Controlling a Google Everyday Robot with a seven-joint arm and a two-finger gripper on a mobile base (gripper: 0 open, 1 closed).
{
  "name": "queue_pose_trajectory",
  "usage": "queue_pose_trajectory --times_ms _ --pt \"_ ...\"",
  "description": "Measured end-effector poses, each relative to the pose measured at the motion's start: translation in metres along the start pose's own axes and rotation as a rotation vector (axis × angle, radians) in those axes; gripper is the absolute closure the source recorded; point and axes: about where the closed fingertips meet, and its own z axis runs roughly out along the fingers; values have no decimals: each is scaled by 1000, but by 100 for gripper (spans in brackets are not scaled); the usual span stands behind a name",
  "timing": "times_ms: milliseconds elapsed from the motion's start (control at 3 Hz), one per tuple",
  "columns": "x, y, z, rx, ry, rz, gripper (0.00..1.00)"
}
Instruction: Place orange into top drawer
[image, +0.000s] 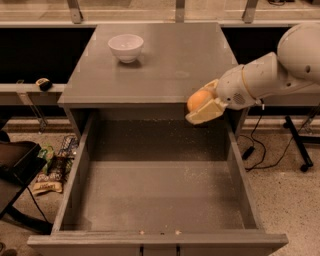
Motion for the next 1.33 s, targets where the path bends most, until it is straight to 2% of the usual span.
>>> queue_pose_trajectory --times_ms 333,667,1000,1333 --pt "61 48 12 -79 -44 75 100" --pt "123 77 28 -110 -31 167 100" --pt "128 82 31 -120 -26 174 100" --pt "122 81 39 -128 -9 157 100"
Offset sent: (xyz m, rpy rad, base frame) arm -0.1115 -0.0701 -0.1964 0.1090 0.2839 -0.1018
